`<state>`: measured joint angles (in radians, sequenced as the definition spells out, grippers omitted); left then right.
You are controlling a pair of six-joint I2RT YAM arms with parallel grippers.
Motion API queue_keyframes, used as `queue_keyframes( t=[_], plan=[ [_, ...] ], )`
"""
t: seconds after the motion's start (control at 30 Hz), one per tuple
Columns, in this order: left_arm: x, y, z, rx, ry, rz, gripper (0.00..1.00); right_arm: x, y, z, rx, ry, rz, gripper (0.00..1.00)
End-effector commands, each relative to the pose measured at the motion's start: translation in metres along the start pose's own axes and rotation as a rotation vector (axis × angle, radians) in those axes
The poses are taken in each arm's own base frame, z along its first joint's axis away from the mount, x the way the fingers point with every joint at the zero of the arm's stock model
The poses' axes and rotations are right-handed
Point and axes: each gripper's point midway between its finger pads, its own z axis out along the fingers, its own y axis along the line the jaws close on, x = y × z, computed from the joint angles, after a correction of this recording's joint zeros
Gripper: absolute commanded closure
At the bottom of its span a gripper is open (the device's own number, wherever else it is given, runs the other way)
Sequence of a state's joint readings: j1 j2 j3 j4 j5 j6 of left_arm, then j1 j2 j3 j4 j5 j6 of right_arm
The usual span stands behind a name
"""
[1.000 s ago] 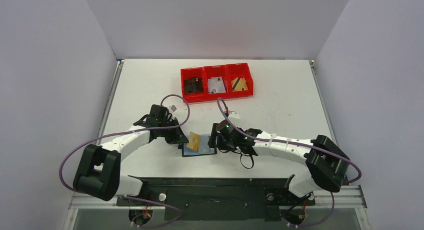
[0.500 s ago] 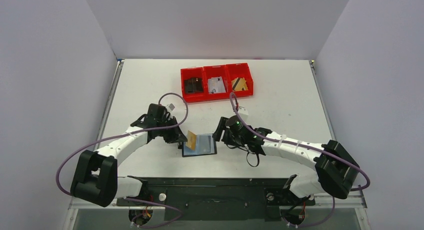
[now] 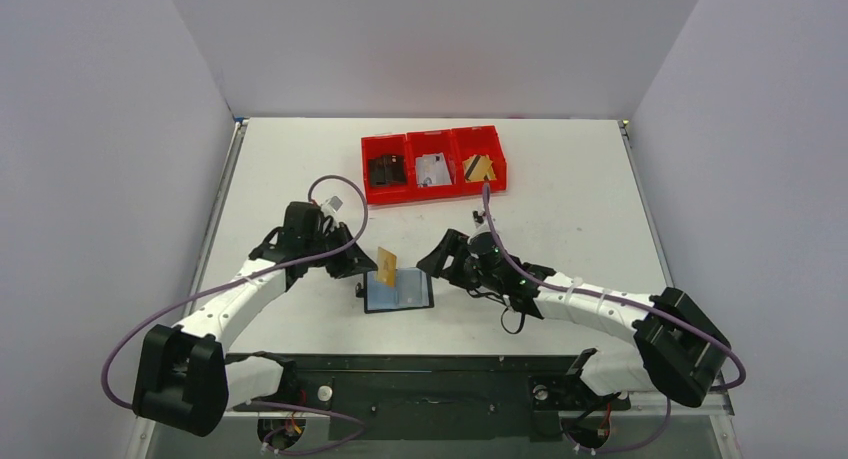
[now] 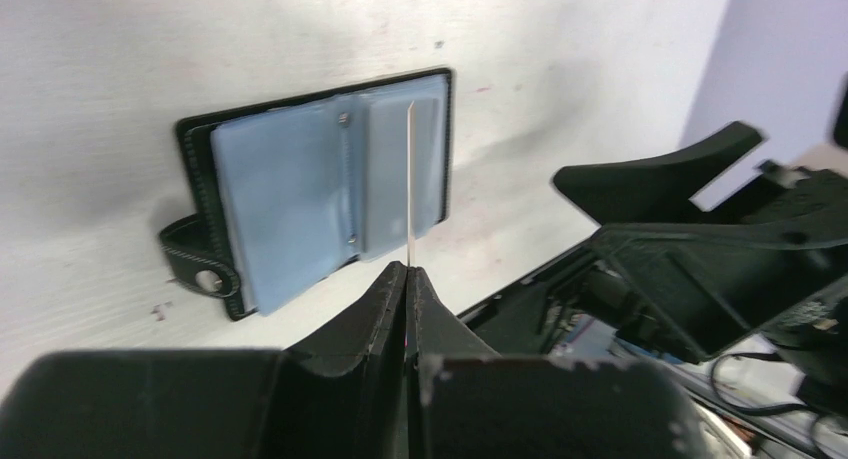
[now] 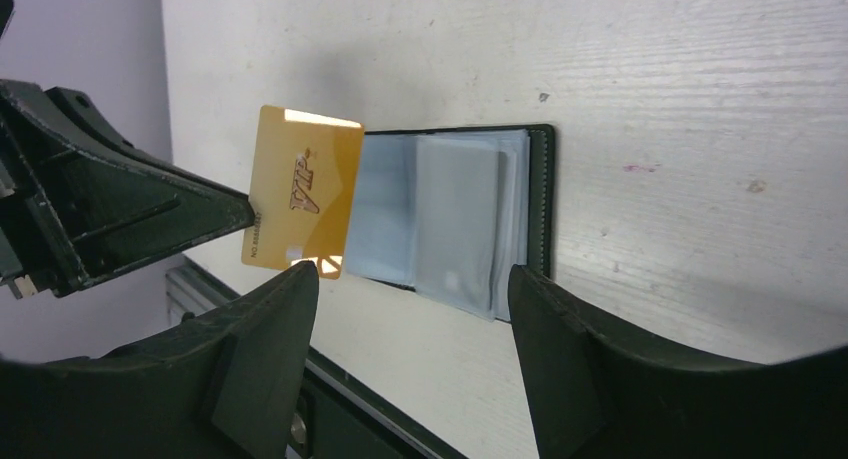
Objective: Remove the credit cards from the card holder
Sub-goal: Remove the credit card from the card holder, then place the credit card in the storage box.
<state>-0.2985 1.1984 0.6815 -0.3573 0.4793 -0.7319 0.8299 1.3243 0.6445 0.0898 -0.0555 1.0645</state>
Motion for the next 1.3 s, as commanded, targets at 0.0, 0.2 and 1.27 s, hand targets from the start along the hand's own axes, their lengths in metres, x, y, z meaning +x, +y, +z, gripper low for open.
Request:
queue_keyframes(
  t=[0.0,0.2,1.27],
  plan=[
    [-0.022,-0.058,-0.016,0.255,-0.061,-0.025,1.00,-0.027,0.054,-0.018,-0.249,-0.091,0.069,0.34],
    [-0.034,-0.100,-0.030,0.463,-0.089,-0.055,1.00,-0.039,0.071,-0.031,-0.342,-0.143,0.104,0.36],
    [-0.016,-0.137,-0.029,0.673,0.032,-0.073,1.00,-0.062,0.103,-0.036,-0.471,-0.188,0.208,0.97]
  ],
)
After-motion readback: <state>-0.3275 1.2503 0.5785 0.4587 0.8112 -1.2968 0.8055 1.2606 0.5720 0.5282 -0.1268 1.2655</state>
